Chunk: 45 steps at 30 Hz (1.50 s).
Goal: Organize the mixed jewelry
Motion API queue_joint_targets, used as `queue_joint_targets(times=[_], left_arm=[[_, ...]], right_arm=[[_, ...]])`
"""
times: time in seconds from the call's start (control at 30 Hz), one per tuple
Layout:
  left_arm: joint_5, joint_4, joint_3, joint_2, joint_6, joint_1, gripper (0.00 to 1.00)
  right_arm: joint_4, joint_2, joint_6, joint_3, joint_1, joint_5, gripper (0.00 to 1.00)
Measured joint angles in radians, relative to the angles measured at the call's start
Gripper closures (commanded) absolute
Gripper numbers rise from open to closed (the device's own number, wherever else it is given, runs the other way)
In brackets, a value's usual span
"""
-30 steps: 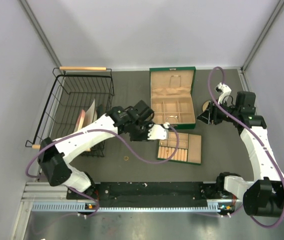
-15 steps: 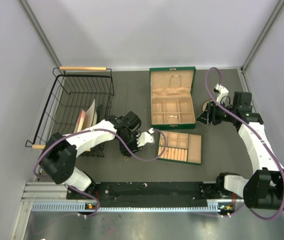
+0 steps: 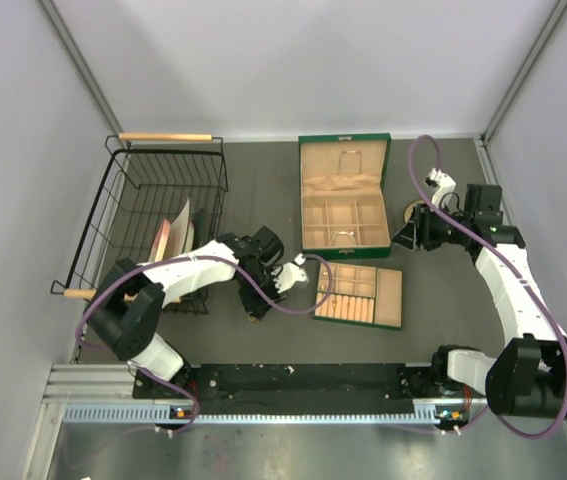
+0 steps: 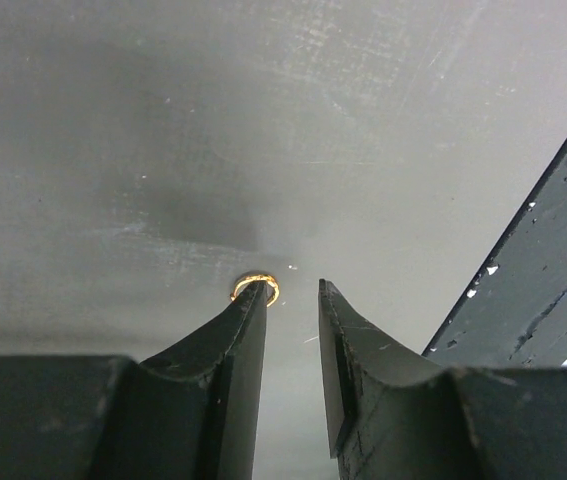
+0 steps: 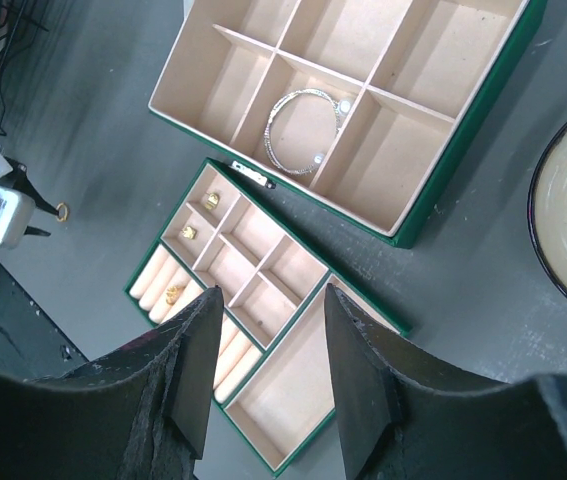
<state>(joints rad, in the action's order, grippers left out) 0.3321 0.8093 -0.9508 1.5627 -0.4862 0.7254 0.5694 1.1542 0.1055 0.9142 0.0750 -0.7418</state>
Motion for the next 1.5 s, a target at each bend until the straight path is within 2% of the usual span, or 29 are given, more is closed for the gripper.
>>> queue_joint_targets(times=[0.33, 0.77, 1.2, 1.37, 1.5], left_arm=[[-0.065, 0.003, 0.0, 0.001, 0.058, 0.001, 0.71], [-0.095, 0.007, 0.013, 0.05, 0.057, 0.004, 0.71], [-0.129, 0.006, 0.016, 0.072, 0.057, 0.053, 0.71], [-0.156, -0.002, 0.021, 0.071, 0.056, 0.074, 0.73], [-0.177, -0.011, 0.027, 0.069, 0.053, 0.084, 0.81]], right_arm=[[0.0, 0.0, 0.0, 0.0, 0.0, 0.002, 0.54], [0.0, 0.001, 0.0, 0.0, 0.0, 0.014, 0.54], [0.0, 0.001, 0.0, 0.0, 0.0, 0.015, 0.55], [0.0, 0.001, 0.0, 0.0, 0.0, 0.015, 0.54], [0.0, 0.001, 0.0, 0.0, 0.0, 0.016, 0.55]])
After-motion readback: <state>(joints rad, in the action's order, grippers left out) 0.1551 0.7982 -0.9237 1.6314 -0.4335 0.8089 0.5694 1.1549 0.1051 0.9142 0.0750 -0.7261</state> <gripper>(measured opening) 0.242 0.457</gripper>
